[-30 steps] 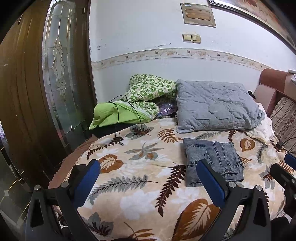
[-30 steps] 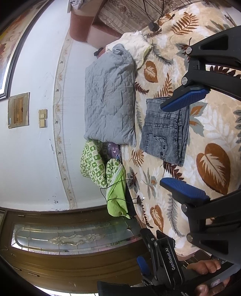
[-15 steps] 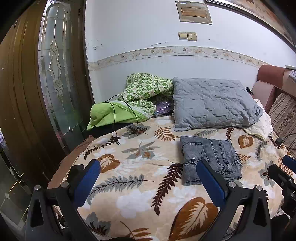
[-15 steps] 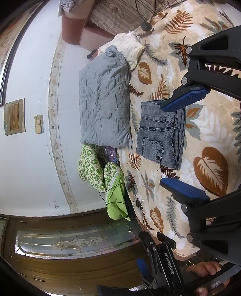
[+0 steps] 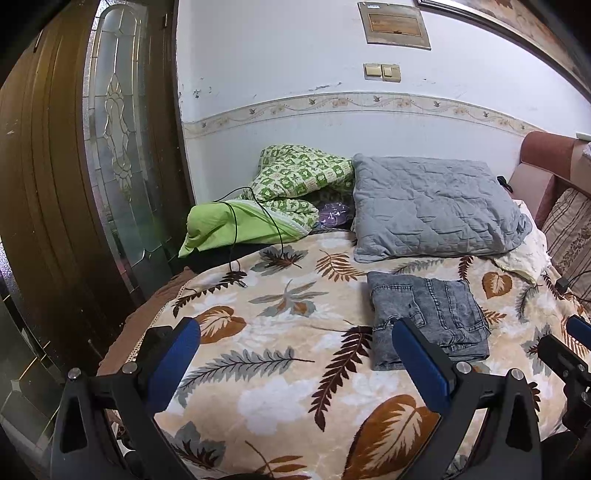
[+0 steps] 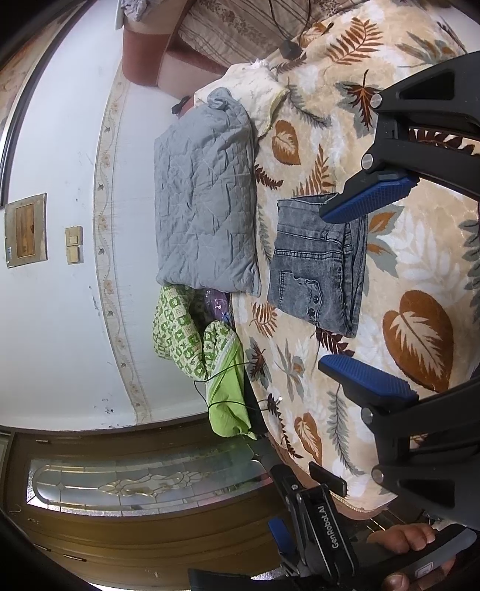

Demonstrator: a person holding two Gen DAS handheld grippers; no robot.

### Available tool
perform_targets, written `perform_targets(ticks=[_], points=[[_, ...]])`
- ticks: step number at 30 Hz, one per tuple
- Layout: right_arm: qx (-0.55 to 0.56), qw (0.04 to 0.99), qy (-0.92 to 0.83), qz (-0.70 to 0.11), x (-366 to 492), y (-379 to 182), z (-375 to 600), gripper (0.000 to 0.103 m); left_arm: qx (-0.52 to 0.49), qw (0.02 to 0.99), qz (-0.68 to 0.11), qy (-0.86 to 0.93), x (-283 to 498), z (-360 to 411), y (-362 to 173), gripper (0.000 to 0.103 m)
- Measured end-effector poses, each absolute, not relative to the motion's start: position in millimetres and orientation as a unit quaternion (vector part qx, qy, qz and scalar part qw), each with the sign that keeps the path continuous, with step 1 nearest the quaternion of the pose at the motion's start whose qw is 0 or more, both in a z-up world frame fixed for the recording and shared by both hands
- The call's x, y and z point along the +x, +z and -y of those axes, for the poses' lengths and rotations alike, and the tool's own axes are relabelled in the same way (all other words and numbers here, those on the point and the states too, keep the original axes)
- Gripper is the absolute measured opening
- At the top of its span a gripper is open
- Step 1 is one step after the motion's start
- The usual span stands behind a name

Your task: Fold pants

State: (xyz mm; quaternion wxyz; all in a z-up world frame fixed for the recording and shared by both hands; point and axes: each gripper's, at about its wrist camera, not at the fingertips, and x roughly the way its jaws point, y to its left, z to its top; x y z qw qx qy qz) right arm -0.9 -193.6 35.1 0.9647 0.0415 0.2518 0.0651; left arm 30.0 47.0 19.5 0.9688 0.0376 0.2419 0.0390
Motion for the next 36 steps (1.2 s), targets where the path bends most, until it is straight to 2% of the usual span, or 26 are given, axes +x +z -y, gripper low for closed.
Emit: perform_targets(ticks=[36], points=[[0.042, 0.959, 0.079, -0.270, 22, 22, 187, 0.077, 0.017, 0.969, -0.245, -0.018, 44, -40, 19, 0.103]])
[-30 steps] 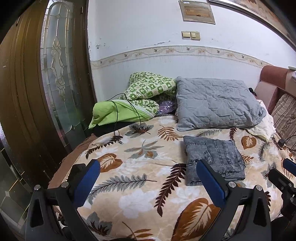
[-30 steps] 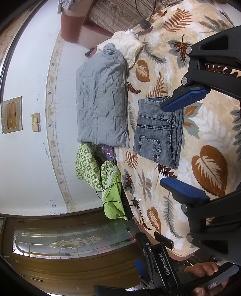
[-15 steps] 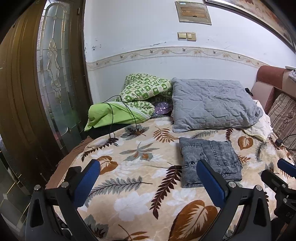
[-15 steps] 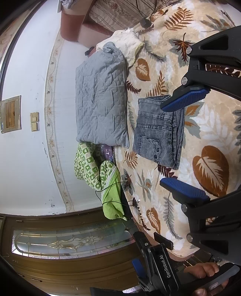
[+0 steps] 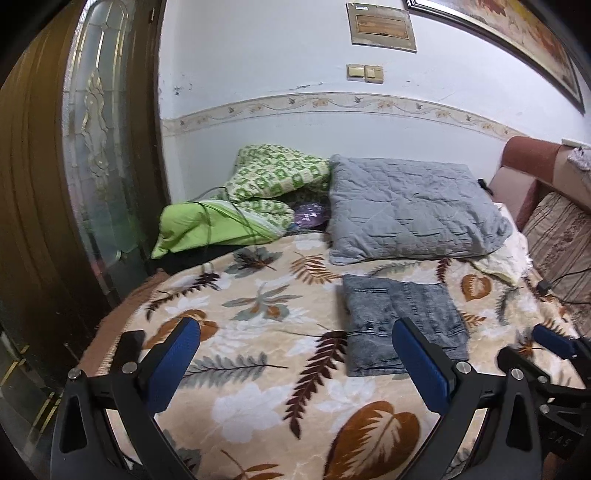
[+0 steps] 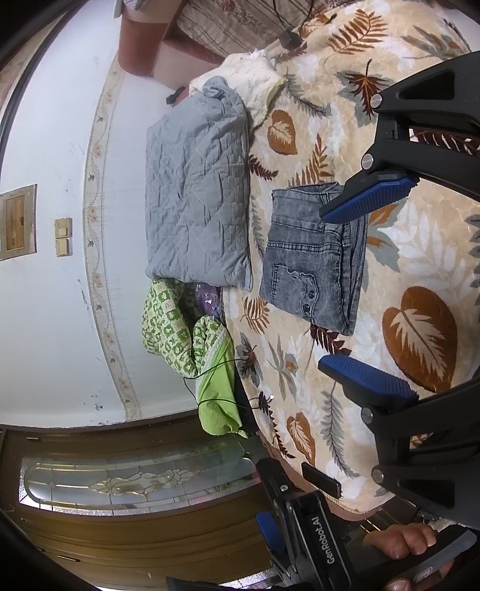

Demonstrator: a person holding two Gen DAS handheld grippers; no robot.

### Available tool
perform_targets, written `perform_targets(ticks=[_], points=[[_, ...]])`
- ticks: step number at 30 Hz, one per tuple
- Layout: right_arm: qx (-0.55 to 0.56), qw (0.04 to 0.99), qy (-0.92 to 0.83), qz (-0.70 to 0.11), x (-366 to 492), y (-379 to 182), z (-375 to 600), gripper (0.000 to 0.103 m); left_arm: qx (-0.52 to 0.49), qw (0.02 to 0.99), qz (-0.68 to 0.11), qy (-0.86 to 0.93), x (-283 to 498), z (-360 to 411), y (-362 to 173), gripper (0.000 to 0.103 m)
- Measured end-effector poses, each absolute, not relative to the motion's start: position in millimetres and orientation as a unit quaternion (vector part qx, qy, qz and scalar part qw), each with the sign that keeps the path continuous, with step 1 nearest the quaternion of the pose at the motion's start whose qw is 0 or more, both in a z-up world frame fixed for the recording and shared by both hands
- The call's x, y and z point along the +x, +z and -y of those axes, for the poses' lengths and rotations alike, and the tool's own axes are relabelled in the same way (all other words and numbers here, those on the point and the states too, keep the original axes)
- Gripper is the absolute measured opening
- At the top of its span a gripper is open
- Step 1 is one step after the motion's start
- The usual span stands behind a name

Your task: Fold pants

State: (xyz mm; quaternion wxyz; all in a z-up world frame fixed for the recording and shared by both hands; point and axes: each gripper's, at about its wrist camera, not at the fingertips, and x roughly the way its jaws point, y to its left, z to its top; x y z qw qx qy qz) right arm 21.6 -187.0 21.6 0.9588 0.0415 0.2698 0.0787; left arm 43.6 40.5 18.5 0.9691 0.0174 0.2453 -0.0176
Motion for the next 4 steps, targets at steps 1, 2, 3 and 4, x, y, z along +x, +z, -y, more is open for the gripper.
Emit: perform_targets(ticks=[1, 2, 3, 4], points=[[0.049, 0.957, 0.083, -0.273, 24.3, 20.0, 188.6, 0.077, 0.012, 0.969, -0.246, -0.022, 45.1, -40.9, 17.9, 0.103], [0.054, 0.956, 0.085, -0.276, 26.1, 18.9, 190.0, 0.077, 0.009, 0.969, -0.244, -0.024, 46.6, -40.9, 17.0, 0.103], [0.062, 0.954, 0.087, -0.279, 29.1, 17.0, 192.9, 0.077, 0.009, 0.970, -0.242, -0.024, 47.9, -40.2, 16.3, 0.103], [0.067, 0.954, 0.086, -0.281, 32.0, 15.4, 196.1, 0.077, 0.008, 0.970, -0.242, -0.023, 50.7, -40.5, 14.7, 0.103]])
